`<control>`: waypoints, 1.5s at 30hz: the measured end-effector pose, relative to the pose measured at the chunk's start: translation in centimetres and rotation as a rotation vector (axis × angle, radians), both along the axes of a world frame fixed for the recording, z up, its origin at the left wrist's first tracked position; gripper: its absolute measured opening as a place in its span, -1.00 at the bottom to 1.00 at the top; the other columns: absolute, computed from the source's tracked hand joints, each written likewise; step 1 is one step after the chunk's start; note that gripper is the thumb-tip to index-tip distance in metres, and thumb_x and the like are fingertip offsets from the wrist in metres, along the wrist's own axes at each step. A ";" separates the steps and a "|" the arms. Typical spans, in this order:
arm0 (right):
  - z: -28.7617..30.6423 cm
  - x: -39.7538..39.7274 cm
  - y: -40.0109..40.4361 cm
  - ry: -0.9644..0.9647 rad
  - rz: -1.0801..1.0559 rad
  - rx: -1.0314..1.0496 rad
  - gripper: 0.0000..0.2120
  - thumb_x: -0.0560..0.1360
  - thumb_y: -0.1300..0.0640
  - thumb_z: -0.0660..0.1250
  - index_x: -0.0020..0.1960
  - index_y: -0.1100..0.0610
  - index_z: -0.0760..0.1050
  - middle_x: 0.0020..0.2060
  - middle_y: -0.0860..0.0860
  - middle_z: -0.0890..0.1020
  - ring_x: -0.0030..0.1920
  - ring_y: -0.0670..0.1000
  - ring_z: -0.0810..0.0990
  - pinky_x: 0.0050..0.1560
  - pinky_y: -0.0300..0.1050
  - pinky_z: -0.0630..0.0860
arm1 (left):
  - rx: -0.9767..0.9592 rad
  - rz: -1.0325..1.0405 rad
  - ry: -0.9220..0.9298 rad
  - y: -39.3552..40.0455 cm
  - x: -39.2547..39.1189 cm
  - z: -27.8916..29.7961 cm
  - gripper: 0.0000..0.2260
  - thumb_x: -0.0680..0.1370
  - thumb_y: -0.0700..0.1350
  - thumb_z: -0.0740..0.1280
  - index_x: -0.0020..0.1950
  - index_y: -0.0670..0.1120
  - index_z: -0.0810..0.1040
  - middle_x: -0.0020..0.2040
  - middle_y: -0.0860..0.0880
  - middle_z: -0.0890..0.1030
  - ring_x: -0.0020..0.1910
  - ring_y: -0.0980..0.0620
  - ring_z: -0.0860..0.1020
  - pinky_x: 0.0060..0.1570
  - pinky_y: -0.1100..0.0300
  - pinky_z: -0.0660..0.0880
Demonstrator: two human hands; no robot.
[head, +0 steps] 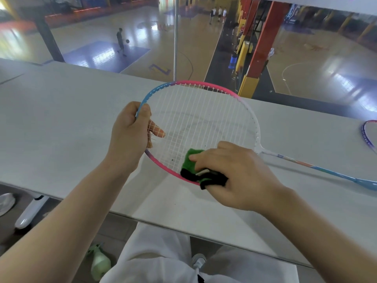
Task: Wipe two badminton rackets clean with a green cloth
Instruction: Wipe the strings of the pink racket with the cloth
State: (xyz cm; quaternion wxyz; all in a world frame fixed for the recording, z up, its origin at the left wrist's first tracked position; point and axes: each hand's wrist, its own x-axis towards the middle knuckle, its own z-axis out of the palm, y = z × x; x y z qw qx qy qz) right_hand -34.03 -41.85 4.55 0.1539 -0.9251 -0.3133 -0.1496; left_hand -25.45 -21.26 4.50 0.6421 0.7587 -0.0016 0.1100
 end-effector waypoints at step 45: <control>3.2 4.4 -6.6 0.923 -0.456 1.664 -0.82 0.38 0.05 0.30 -0.17 0.13 0.62 -0.32 0.04 0.57 -0.40 0.03 0.53 -0.53 -0.25 0.37 | -0.114 -0.022 -0.245 0.4 0.9 -2.3 -0.77 0.70 -0.09 0.10 -0.14 -0.02 0.40 -0.44 0.06 0.40 -0.51 0.11 0.37 -0.54 0.30 0.39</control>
